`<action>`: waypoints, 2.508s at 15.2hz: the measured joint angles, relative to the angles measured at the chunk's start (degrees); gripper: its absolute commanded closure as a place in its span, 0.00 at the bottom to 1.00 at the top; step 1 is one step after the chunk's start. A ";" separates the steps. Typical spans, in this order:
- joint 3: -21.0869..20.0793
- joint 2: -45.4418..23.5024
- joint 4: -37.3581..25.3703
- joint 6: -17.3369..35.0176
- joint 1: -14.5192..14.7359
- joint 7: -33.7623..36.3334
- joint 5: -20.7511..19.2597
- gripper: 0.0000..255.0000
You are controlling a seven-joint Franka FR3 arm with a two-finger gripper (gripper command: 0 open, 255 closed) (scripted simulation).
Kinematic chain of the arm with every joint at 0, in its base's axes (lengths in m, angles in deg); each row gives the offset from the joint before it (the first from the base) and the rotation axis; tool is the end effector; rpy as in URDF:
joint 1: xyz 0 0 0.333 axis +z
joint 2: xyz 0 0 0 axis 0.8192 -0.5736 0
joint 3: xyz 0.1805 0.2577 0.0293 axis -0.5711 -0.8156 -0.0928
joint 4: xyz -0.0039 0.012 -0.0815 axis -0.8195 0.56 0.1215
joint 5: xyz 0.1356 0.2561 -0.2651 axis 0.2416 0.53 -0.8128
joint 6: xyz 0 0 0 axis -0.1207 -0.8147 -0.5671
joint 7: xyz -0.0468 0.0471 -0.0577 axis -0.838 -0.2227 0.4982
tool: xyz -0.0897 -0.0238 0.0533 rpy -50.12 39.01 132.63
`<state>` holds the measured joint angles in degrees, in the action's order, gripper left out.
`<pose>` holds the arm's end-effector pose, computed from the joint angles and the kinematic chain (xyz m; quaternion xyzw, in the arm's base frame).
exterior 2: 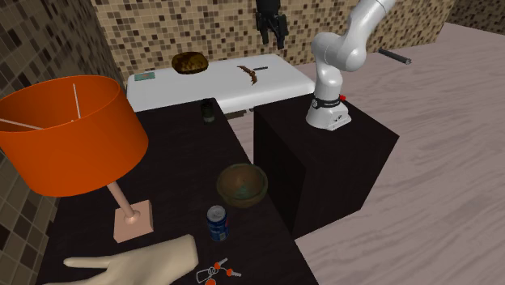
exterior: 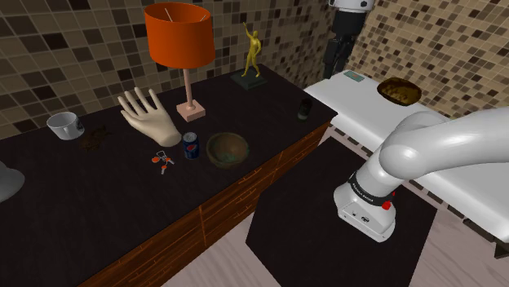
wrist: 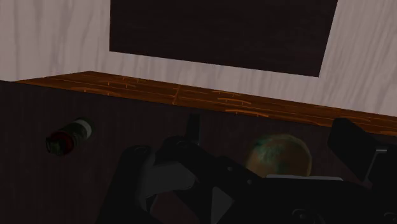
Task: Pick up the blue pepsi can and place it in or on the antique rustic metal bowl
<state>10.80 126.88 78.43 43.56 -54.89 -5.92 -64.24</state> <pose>0.3084 -0.0226 0.5400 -0.9948 -0.0523 0.0805 0.0347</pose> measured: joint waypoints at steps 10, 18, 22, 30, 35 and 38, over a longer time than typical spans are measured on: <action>-5.48 -10.25 2.30 13.28 2.69 6.57 4.31 0.00; -10.81 -25.58 -1.18 26.17 5.03 13.28 6.70 0.00; -12.98 -33.91 -4.91 31.28 6.00 16.83 6.55 0.00; -15.47 -51.06 -14.92 39.13 8.43 24.20 3.59 0.00; -15.66 -61.58 -23.95 40.89 10.84 28.76 0.98 0.00; -15.22 -68.72 -30.58 41.56 12.50 31.00 -0.59 0.00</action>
<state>-4.42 58.16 47.85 85.11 -42.39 25.08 -64.82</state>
